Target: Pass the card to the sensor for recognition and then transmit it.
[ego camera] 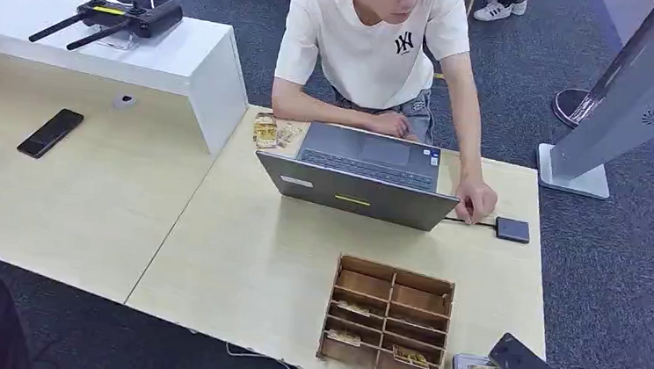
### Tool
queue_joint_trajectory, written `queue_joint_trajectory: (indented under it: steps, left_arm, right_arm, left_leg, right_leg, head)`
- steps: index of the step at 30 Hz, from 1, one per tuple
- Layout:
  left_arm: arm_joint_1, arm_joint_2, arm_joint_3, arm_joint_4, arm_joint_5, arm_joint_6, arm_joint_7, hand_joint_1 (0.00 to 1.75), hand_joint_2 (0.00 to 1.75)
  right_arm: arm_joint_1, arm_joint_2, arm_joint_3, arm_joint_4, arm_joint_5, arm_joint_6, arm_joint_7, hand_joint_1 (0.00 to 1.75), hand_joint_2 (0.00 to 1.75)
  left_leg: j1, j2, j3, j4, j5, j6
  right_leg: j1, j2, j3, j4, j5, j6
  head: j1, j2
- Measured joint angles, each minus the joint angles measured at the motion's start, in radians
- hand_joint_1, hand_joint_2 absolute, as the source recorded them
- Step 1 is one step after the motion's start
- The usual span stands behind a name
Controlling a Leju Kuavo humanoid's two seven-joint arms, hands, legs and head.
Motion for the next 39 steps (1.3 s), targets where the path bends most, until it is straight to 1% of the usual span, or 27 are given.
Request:
queue_joint_trajectory:
  steps: [20,33,39]
  left_arm:
    - [0.0,0.0,0.005,0.0,-0.014,-0.002,0.005,0.0,0.0]
    - [-0.001,0.0,0.026,0.0,-0.029,-0.002,0.005,0.0,0.0]
    - [-0.001,0.0,0.034,0.0,-0.045,-0.002,0.005,0.0,0.0]
  right_arm:
    - [-0.006,0.001,0.006,0.009,-0.007,-0.001,-0.002,1.75,1.75]
    - [-0.011,0.001,0.013,0.014,-0.009,-0.003,-0.011,1.75,1.75]
    - [-0.017,0.011,0.02,0.018,-0.022,-0.002,-0.022,1.75,1.75]
  left_leg:
    - [0.0,0.0,0.001,0.0,0.0,0.0]
    - [0.0,0.0,0.001,0.0,0.0,0.0]
    - [0.0,0.0,0.001,0.0,0.0,0.0]
  right_leg:
    - [0.0,0.0,0.001,0.0,0.0,0.0]
    - [0.0,0.0,0.001,0.0,0.0,0.0]
    - [0.0,0.0,0.001,0.0,0.0,0.0]
  head:
    - [0.0,0.0]
    - [0.0,0.0]
    - [0.0,0.0]
